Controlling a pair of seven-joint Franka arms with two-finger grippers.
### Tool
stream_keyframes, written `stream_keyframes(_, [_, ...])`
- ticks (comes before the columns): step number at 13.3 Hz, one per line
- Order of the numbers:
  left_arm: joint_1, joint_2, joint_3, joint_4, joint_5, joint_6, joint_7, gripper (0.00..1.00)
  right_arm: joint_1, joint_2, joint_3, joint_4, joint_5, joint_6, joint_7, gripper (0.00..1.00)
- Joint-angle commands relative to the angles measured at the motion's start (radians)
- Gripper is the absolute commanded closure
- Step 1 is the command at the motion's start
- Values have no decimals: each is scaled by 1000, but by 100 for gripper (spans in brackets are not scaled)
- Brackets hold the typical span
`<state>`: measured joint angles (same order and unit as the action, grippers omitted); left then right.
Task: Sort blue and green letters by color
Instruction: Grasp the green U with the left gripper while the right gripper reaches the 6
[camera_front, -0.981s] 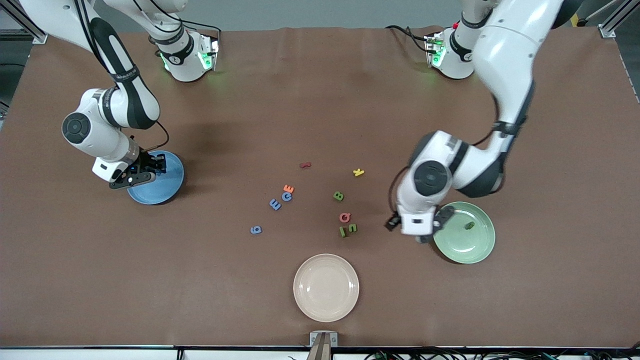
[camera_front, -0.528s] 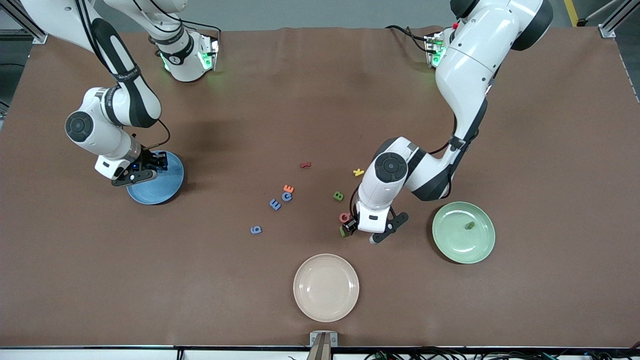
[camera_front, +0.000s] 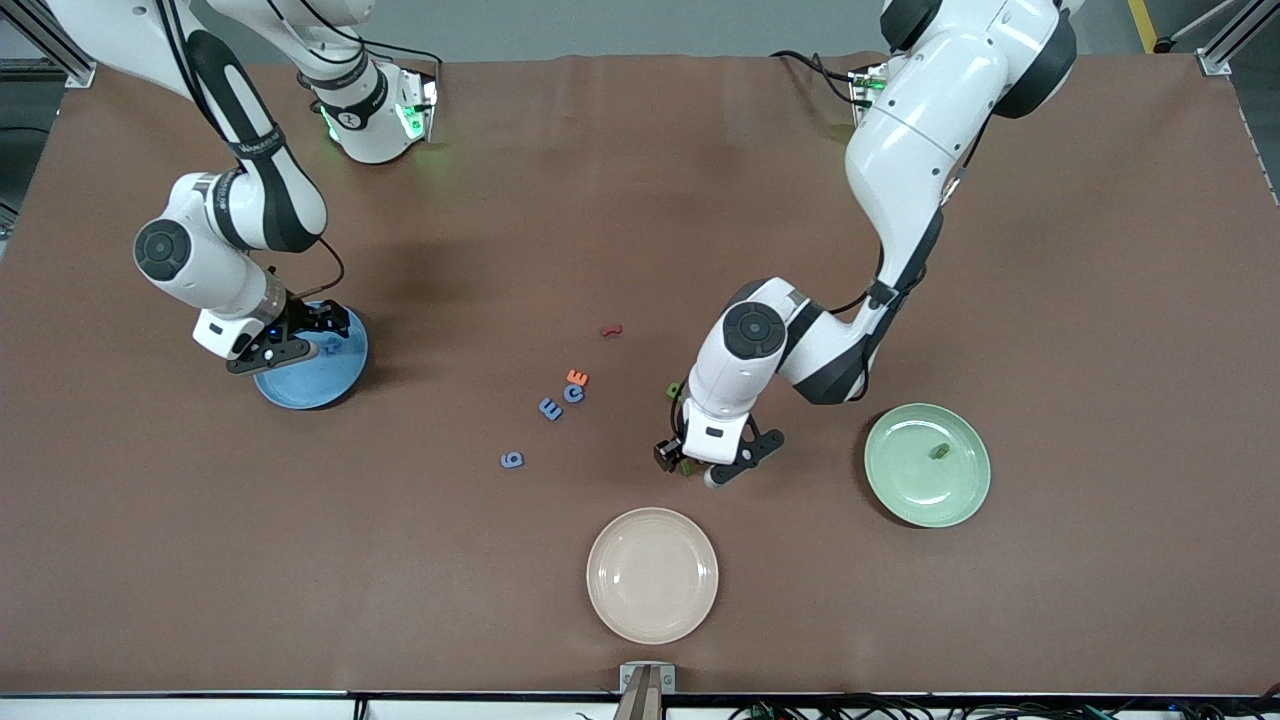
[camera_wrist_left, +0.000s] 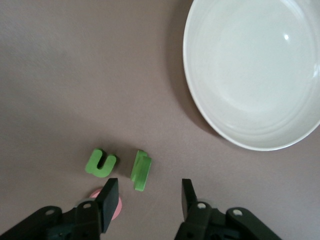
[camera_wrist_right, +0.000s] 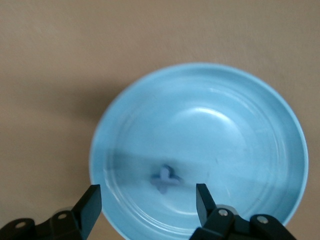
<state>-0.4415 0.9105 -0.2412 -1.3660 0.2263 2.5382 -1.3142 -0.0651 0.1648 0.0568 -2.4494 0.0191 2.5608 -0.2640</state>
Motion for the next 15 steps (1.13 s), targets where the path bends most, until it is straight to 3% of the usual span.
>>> stream_keyframes(1, [-12,47,11,36,16,36,7,43,121,-19,8,64,4,-11,212,15])
stream_keyframes(3, [-13,57,16,36,16,45,7,49,210,28,8,149,5,-68,360,15])
stream_keyframes(6, [-9,57,17,35,15,45,7,60,312,197,8,372,9,-125,531,15])
stream_keyframes(11, [-11,45,17,24,15,37,-2,100,406,450,6,702,7,-149,597,15])
stream_keyframes(15, [32,-80,16,16,15,-152,-5,100,421,558,5,874,-7,-221,597,15])
